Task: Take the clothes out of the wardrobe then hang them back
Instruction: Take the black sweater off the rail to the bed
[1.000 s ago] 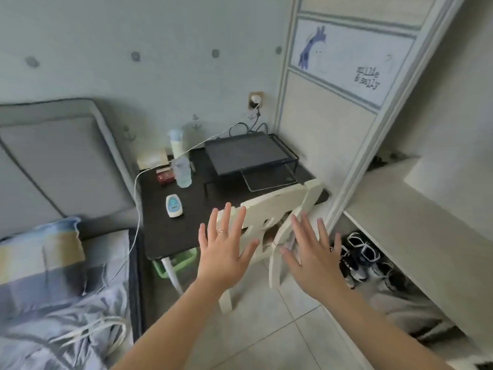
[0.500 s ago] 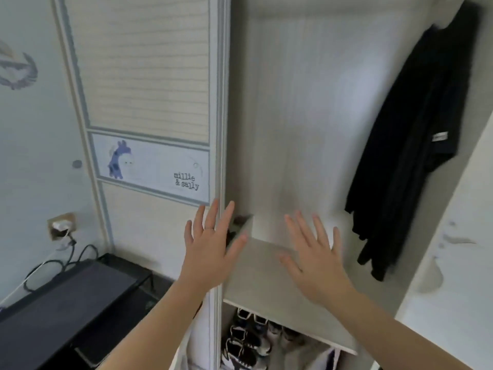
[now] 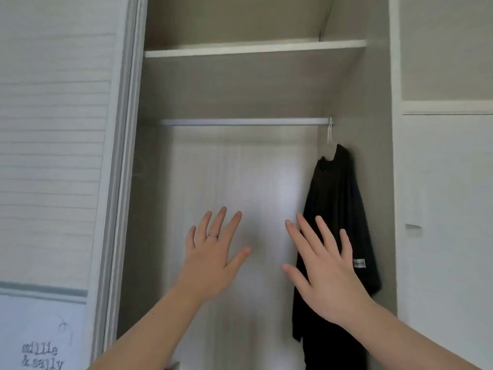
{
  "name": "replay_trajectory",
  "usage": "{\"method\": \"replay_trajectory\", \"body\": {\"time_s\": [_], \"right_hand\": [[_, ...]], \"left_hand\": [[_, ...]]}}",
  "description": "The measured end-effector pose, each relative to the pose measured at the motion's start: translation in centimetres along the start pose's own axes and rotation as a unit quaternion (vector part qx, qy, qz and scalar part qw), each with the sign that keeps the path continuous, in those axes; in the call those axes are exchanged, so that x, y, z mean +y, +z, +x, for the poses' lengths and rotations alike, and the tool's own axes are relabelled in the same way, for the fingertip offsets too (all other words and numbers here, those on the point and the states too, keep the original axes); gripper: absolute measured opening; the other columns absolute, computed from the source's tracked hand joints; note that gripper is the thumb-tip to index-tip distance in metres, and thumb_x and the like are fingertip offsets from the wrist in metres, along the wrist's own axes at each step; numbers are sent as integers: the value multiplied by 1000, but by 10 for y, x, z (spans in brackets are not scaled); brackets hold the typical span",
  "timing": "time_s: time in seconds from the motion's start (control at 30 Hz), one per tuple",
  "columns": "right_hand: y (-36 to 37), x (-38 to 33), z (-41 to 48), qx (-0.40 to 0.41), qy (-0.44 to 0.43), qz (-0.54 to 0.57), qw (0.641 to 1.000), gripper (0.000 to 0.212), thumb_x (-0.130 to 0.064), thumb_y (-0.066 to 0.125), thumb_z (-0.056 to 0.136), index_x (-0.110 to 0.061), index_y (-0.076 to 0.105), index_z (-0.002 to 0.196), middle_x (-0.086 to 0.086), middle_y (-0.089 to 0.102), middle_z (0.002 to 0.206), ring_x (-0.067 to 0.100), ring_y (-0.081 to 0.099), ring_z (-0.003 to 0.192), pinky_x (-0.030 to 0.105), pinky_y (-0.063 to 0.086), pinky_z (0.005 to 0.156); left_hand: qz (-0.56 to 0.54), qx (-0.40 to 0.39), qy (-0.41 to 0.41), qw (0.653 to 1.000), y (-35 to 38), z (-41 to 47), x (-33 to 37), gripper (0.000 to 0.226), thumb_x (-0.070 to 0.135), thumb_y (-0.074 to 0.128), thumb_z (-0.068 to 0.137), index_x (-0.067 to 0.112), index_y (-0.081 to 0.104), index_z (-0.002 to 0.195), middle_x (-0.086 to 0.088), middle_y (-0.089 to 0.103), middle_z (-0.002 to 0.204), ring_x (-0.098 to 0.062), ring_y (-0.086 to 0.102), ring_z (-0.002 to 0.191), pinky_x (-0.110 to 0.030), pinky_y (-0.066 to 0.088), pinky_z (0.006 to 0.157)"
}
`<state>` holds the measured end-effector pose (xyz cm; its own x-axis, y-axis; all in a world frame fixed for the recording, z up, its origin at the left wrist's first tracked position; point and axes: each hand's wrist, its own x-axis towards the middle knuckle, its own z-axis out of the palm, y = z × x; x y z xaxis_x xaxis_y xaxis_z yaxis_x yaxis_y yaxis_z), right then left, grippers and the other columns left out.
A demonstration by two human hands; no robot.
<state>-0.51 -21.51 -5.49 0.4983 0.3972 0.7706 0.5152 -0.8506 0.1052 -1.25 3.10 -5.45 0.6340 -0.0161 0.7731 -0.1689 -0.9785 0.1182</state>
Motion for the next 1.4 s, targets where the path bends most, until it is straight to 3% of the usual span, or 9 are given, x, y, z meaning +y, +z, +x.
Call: {"method": "replay_trajectory", "body": {"time_s": [0.23, 0.43, 0.6, 0.8, 1.03, 1.1, 1.23, 1.33, 1.4], "right_hand": [[-30, 59, 85, 32, 13, -70, 997, 76, -70, -4, 84, -41, -11, 153, -16, -21, 161, 19, -22, 149, 51, -12, 118], [-56, 92, 151, 11, 85, -88, 992, 65, -63, 26, 97, -37, 9, 154, -11, 2, 164, 21, -5, 151, 49, 2, 119], [-67, 116, 198, -44, 147, -115, 981, 56, -55, 38, 97, -30, 30, 147, -3, 36, 153, 27, 27, 142, 46, 26, 111], [-50, 140, 237, -74, 180, -194, 962, 60, -48, 44, 98, -21, 30, 150, 6, 42, 148, 31, 37, 136, 41, 34, 109], [-34, 141, 279, -51, 253, -276, 926, 25, -34, 48, 96, -14, 52, 110, 10, 62, 109, 31, 58, 93, 37, 49, 80], [-33, 139, 289, -25, 261, -293, 920, 23, -28, 49, 95, -12, 55, 111, 11, 62, 110, 32, 60, 93, 38, 51, 80], [-35, 143, 311, 27, 318, -197, 927, 34, -20, 56, 94, 1, 61, 120, 19, 65, 115, 38, 63, 106, 44, 55, 90], [-36, 142, 326, 57, 367, -58, 927, 18, -10, 60, 90, 4, 65, 99, 19, 68, 92, 32, 65, 75, 37, 59, 68], [-34, 139, 333, 47, 410, -2, 911, 6, -2, 56, 92, 1, 59, 90, 17, 62, 78, 30, 60, 65, 38, 56, 63]], "left_hand": [[-47, -2, 23, 999, 32, 115, 38, 70, 76, 10, 89, 54, -16, 151, 18, -21, 163, -10, -27, 149, -46, -8, 123], [-192, -49, -9, 980, 77, 191, 80, 65, 67, 25, 99, 50, -2, 155, 14, -7, 167, -14, -14, 153, -46, -1, 123], [-282, -95, 7, 955, 105, 242, 110, 65, 65, 26, 100, 46, 2, 157, 11, -1, 168, -17, -9, 154, -48, 3, 123], [-394, -121, 62, 909, 151, 296, 135, 66, 67, 29, 98, 44, 10, 157, 8, 10, 167, -19, 1, 154, -50, 10, 123], [-473, -153, 148, 855, 186, 324, 141, 70, 72, 30, 95, 44, 12, 157, 13, 12, 166, -18, 3, 154, -55, 10, 123], [-495, -151, 172, 838, 191, 328, 140, 78, 81, 26, 86, 48, 13, 155, 15, 15, 165, -15, 5, 154, -56, 12, 122], [-536, -159, 190, 807, 198, 332, 136, 84, 86, 24, 78, 51, 15, 154, 17, 18, 164, -13, 11, 153, -52, 15, 123], [-547, -158, 200, 797, 203, 334, 129, 84, 82, 24, 80, 47, 16, 155, 16, 18, 165, -13, 11, 153, -50, 15, 123], [-553, -154, 205, 793, 206, 335, 124, 82, 80, 25, 83, 45, 16, 156, 15, 19, 164, -13, 12, 153, -50, 16, 123]]}}
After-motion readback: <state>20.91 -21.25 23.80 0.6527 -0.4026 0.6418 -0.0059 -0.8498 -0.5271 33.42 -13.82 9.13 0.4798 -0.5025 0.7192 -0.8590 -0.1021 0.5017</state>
